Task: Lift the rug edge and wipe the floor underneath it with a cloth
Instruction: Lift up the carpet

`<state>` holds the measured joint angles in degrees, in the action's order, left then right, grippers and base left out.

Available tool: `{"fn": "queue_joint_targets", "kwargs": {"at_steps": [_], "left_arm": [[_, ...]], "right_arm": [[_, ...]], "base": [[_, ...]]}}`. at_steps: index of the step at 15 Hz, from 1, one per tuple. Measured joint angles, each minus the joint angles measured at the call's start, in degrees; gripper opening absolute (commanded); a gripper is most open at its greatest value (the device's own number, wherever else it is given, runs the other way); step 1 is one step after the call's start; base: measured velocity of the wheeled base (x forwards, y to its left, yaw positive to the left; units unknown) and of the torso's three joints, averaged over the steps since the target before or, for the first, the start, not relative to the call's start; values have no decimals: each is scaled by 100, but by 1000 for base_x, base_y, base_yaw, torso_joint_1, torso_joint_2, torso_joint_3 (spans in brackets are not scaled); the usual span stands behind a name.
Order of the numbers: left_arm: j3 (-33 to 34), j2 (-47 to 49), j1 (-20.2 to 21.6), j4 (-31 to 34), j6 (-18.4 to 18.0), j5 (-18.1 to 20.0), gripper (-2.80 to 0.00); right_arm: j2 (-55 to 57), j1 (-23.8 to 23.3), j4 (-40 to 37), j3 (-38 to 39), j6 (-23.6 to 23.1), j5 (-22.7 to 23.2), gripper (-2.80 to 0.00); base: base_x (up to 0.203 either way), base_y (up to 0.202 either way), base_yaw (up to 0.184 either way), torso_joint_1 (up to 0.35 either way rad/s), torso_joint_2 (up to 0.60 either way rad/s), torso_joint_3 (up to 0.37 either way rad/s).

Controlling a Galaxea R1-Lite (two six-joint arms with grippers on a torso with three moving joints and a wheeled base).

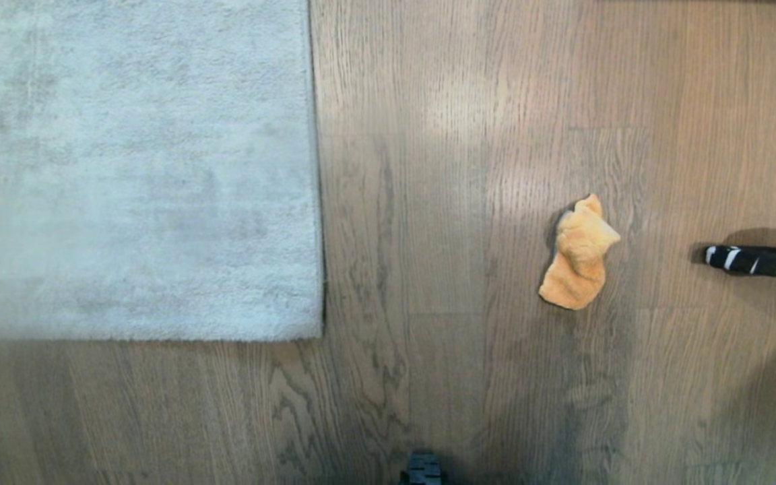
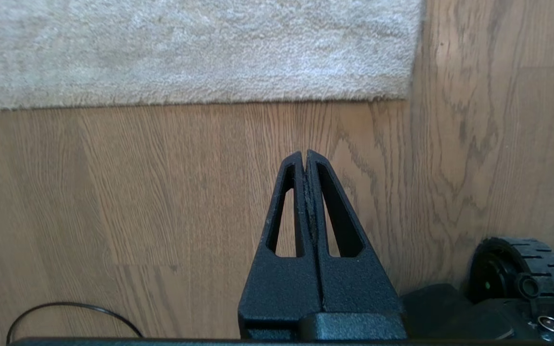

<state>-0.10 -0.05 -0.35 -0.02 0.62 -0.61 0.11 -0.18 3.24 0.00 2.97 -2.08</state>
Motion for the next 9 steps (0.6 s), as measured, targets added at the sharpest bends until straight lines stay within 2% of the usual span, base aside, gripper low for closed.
{"fn": "queue_joint_targets", "kwargs": {"at_steps": [5, 9], "left_arm": [[0, 0, 0, 5, 4, 1, -280], [0, 0, 0, 11, 6, 1, -280]], "right_arm": [[0, 0, -2, 0, -2, 0, -280], [0, 0, -2, 0, -2, -2, -280]], "base": [[0, 0, 0, 1, 2, -184], [0, 0, 0, 1, 1, -31]]}}
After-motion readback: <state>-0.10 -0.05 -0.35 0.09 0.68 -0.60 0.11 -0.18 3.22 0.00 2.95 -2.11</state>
